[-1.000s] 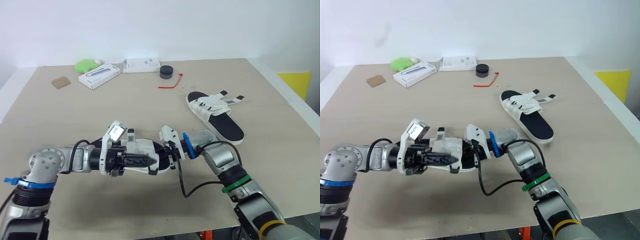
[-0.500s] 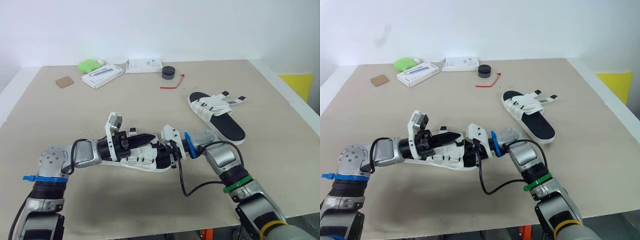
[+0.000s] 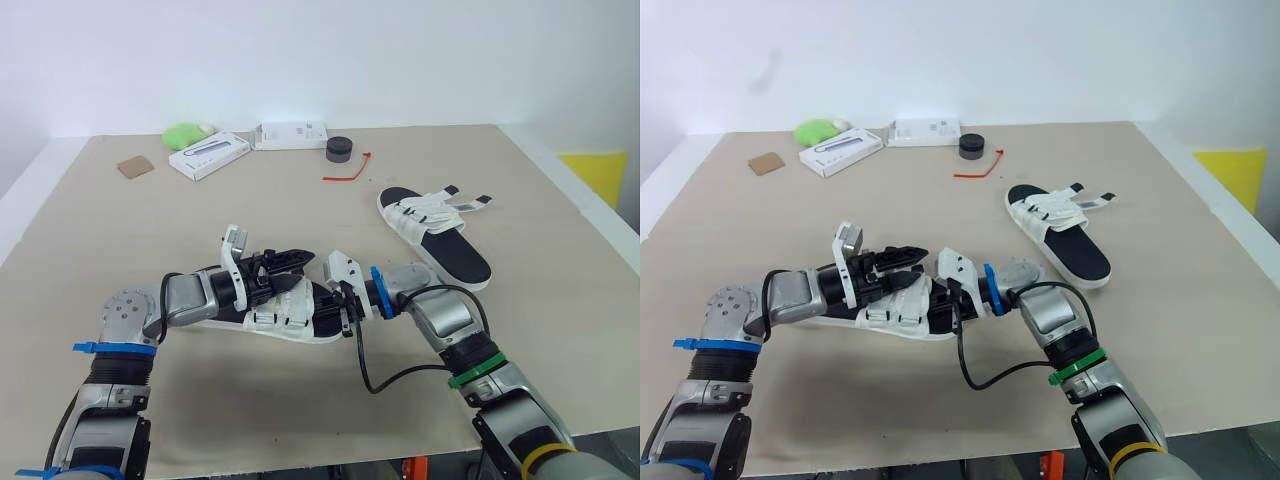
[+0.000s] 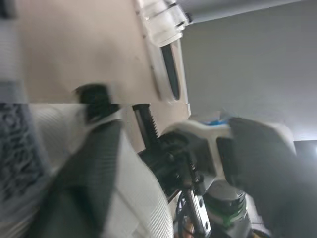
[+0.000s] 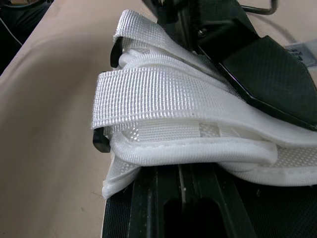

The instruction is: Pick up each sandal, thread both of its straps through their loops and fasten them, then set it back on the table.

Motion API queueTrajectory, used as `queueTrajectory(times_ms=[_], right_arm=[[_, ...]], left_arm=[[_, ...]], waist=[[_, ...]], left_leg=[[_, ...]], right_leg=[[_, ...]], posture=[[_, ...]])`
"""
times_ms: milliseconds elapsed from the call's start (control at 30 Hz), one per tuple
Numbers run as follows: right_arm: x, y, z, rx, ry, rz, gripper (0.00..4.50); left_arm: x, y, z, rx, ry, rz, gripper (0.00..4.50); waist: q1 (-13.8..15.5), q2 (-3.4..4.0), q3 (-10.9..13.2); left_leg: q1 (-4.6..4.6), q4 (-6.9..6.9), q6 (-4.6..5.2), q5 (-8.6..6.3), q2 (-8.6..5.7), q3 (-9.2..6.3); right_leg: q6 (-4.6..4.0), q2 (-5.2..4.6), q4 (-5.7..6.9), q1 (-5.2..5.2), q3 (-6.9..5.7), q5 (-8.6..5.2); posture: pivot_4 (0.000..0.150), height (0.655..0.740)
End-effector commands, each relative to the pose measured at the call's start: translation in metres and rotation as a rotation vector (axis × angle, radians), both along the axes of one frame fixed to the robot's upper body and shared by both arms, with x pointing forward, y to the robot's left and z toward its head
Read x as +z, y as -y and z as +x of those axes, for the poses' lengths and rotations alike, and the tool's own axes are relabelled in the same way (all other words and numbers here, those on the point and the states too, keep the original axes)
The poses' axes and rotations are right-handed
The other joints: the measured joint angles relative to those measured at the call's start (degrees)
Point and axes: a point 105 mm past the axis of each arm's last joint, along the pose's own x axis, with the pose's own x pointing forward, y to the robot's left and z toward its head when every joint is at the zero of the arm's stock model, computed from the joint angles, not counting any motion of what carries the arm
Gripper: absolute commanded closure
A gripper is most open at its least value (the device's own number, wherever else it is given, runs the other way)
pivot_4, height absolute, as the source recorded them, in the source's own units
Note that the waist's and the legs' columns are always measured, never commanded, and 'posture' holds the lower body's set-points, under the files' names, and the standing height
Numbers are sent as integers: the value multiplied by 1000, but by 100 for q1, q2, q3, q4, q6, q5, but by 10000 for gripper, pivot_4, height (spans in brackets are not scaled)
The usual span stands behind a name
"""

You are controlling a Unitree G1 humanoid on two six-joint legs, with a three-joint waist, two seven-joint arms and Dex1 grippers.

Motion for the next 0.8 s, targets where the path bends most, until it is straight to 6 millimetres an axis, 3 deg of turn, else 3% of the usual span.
queueTrajectory(times_ms=[33, 133, 367, 433, 600, 733, 800], right_arm=[[-26, 7, -5, -26, -69, -82, 45000], [-26, 6, -5, -25, -70, -80, 45000], [-25, 5, -6, -19, -73, -76, 45000], [-25, 5, -5, -18, -74, -76, 45000], [-20, 7, 1, -32, -62, -70, 45000], [-7, 12, 6, -38, -44, -60, 45000], [-1, 15, 6, -38, -38, -63, 45000]], left_arm=[[-35, -12, 11, 93, -97, 144, 491], [-18, -11, 19, 103, -50, 79, 491], [82, -13, 14, 23, 196, -275, 491], [99, -17, 8, -6, 254, -317, 491], [114, -25, -25, -165, 460, -164, 491], [98, -34, -63, -342, 620, 72, 491], [90, -40, -72, -392, 647, 122, 491]], waist=[[0, -1, -5], [-1, -3, -16], [-6, -19, -3], [-6, -23, 0], [-31, -20, 5], [-48, -9, 35], [-41, 7, 59]], left_leg=[[0, 0, -1, 1, 0, -1], [3, 0, -2, 3, -1, -1], [-26, -22, -14, 9, -2, -1], [-33, -24, -14, 8, 0, -4], [-32, -29, -17, 8, 0, -3], [-32, -33, -29, 13, 0, -2], [-33, -35, -35, 16, -1, -1]], right_leg=[[0, 1, 0, 0, 0, 0], [2, 0, 0, 1, 0, 1], [-2, 1, -3, -33, 2, -2], [-4, 2, -4, -38, -1, -3], [-5, 2, -8, -39, 1, -4], [-6, 0, -11, -42, 0, -4], [-6, -2, -11, -48, 0, -2]], posture=[[1500, 7400], [1500, 7400], [1500, 7400], [1500, 7400], [1500, 7400], [1500, 7400], [1500, 7400]])
